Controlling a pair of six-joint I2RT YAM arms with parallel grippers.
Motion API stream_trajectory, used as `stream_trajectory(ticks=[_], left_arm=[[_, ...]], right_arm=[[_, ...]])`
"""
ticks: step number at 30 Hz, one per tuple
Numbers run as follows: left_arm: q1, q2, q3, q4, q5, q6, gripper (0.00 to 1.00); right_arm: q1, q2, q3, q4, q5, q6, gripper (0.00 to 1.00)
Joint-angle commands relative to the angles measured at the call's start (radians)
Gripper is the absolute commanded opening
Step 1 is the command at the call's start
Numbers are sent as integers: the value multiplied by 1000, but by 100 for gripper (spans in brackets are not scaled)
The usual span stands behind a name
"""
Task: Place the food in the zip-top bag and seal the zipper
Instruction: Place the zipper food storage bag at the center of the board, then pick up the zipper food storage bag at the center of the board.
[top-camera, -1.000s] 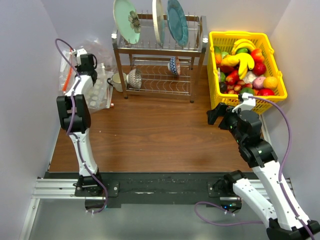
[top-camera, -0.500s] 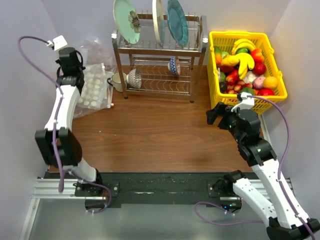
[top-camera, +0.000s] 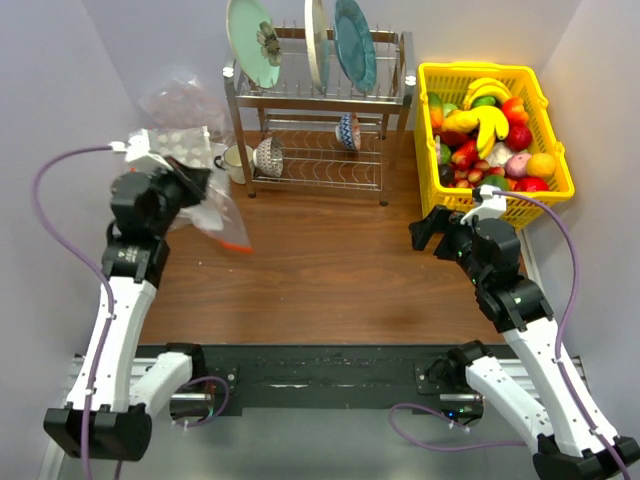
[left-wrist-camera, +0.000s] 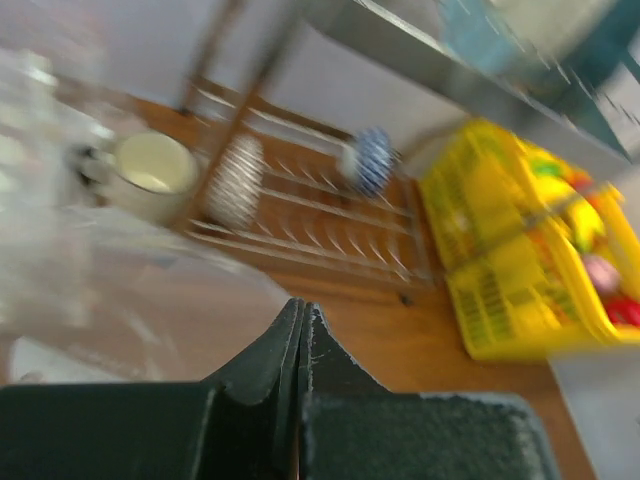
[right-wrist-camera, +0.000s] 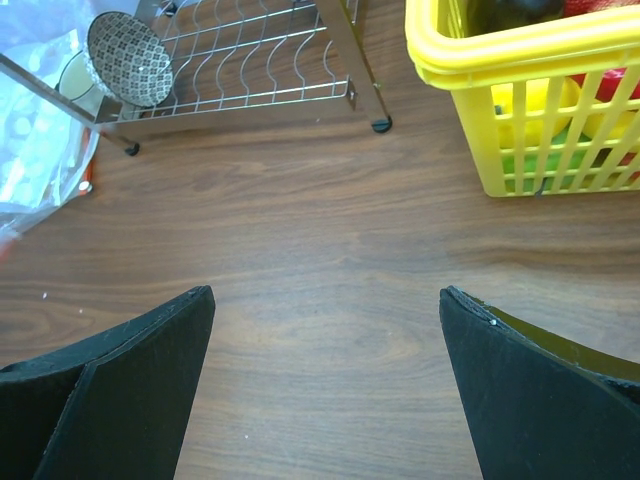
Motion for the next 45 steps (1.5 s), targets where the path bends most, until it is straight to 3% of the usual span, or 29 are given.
stream_trajectory(ticks=[1,4,8,9,10,12,13,16,20,23,25,28,29,32,35,45], left_arm=[[-171,-37,-118,72,164,-182,0],[-303,-27,-150,138,100,-250,0],[-490,87,-116,201,-18,-233,0],[-515,122,-106,251,-22,-224,4],[-538,203,-92,265,-20,-203,49],[-581,284,-15,236,9,-175,92],[-593,344,15,225,10,-135,100],[-626,361,71,142,-14,-68,100],[-624,294,17,138,-54,-19,100],[-621,250,-6,39,-121,6,100],[-597,220,-26,3,-121,-4,100],[-383,162,-142,35,42,-58,100],[-338,145,-209,73,125,-69,100],[-223,76,-291,99,196,-94,100],[-184,33,-309,71,178,-87,100],[-23,-77,-303,-32,89,-20,100]], right_arm=[[2,-1,28,0,-38,24,98],[2,-1,33,-9,-38,29,98],[2,4,35,-17,-46,35,98],[2,11,35,-18,-52,39,98],[4,16,36,-23,-69,42,98],[2,40,42,-36,-86,42,98],[2,50,45,-43,-109,38,98],[2,94,58,-67,-162,3,96],[2,156,47,-50,-334,-48,91],[5,233,38,-9,-487,-82,86],[42,277,42,11,-509,-92,83],[140,361,58,49,-469,-109,79],[168,399,67,63,-462,-112,78],[263,465,85,120,-439,-112,70],[346,567,111,169,-416,-111,61],[611,861,260,224,-244,-163,57]])
